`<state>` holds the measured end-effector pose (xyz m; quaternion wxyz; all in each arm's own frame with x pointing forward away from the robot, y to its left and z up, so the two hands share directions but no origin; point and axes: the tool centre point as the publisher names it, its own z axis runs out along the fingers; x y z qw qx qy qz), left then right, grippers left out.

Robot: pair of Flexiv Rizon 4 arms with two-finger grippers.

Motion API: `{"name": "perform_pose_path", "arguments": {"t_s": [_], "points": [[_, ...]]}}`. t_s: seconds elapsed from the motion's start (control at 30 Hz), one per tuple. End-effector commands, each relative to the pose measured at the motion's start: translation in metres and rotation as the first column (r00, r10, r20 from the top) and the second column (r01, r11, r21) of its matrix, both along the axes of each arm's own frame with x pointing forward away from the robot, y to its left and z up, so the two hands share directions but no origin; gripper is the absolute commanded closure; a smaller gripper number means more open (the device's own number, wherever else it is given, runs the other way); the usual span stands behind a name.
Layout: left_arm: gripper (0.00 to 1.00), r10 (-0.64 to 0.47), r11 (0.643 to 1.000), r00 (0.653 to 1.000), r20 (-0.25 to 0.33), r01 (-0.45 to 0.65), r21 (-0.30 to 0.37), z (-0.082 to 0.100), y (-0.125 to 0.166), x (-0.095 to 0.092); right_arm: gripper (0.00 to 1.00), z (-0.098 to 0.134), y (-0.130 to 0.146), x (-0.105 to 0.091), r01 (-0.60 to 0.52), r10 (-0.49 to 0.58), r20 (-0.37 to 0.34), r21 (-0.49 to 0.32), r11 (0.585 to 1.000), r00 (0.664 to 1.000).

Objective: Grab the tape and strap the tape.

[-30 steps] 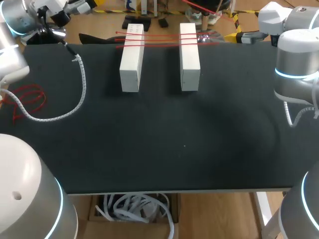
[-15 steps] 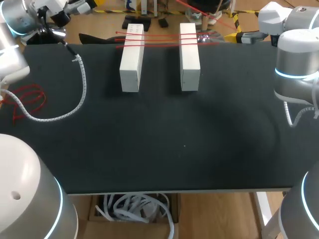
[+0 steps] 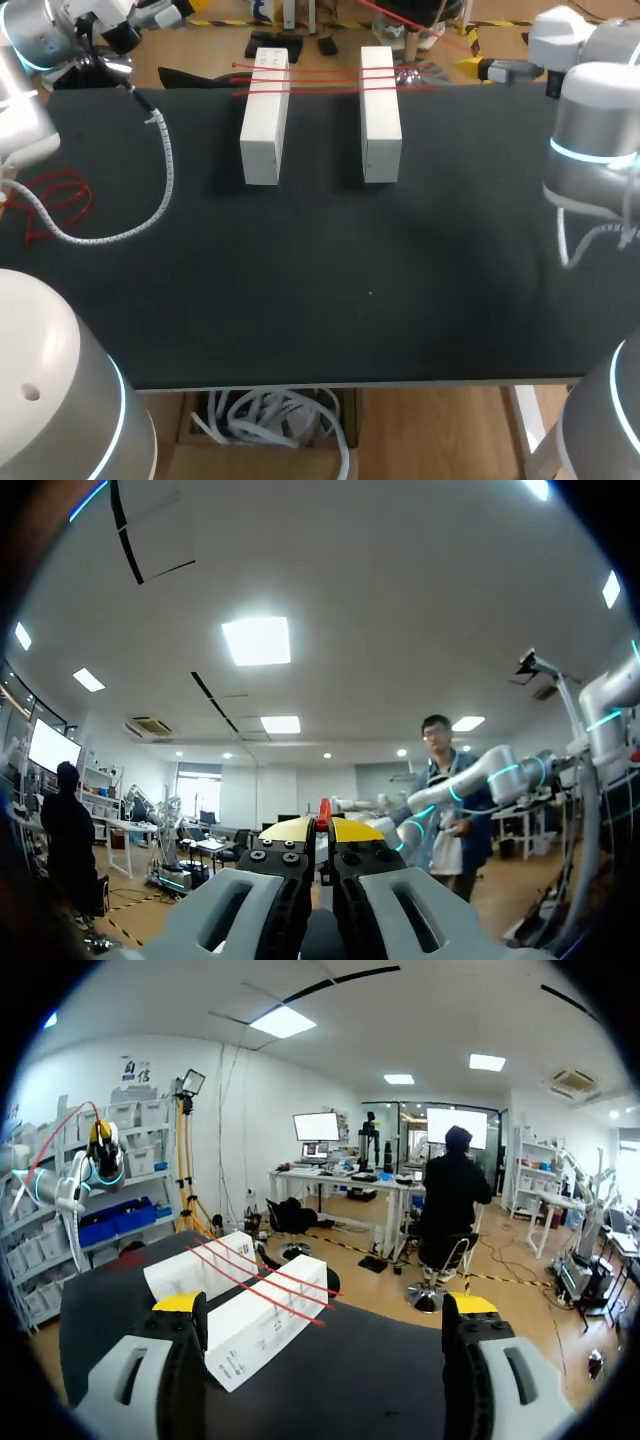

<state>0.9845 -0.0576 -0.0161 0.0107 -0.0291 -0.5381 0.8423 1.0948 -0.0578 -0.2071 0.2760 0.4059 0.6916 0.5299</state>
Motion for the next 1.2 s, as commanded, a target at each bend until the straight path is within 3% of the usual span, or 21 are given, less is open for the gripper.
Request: {"name": "perform_pose_path", "arguments": {"t_s": [0.03, 0.23, 0.5, 0.63, 0.77, 0.87, 1.03, 1.13, 1.2], "points": [[1.0, 0.001, 1.0, 1.0, -0.001, -0.001, 0.001, 0.0, 0.0, 0.0, 0.0, -0.002, 0.007, -0.044, 0.143, -0.149, 0.072, 0.086, 0.986, 0.986], [1.0, 0.001, 1.0, 1.0, -0.001, -0.001, 0.001, 0.0, 0.0, 0.0, 0.0, 0.001, 0.021, -0.084, 0.26, -0.269, 0.073, 0.117, 0.959, 0.96], [1.0, 0.001, 1.0, 1.0, -0.001, -0.001, 0.001, 0.0, 0.0, 0.0, 0.0, 0.001, 0.041, -0.123, 0.32, -0.342, 0.114, 0.17, 0.932, 0.933], [1.0, 0.001, 1.0, 1.0, -0.001, -0.001, 0.001, 0.0, 0.0, 0.0, 0.0, -0.006, 0.054, -0.142, 0.353, -0.389, 0.135, 0.228, 0.907, 0.911], [1.0, 0.001, 1.0, 1.0, -0.001, -0.001, 0.001, 0.0, 0.0, 0.0, 0.0, -0.015, 0.066, -0.154, 0.388, -0.434, 0.108, 0.297, 0.872, 0.894], [1.0, 0.001, 1.0, 1.0, -0.001, -0.001, 0.001, 0.0, 0.0, 0.0, 0.0, -0.018, 0.074, -0.163, 0.427, -0.489, 0.077, 0.386, 0.818, 0.869], [1.0, 0.001, 1.0, 1.0, -0.001, -0.001, 0.001, 0.0, 0.0, 0.0, 0.0, -0.018, 0.081, -0.166, 0.476, -0.572, 0.005, 0.551, 0.686, 0.82], [1.0, 0.001, 1.0, 1.0, -0.001, -0.001, 0.001, 0.0, 0.0, 0.0, 0.0, -0.018, 0.083, -0.168, 0.463, -0.571, -0.074, 0.672, 0.578, 0.818], [1.0, 0.001, 1.0, 1.0, -0.001, -0.001, 0.001, 0.0, 0.0, 0.0, 0.0, -0.02, 0.083, -0.171, 0.465, -0.571, -0.106, 0.708, 0.532, 0.814]]}}
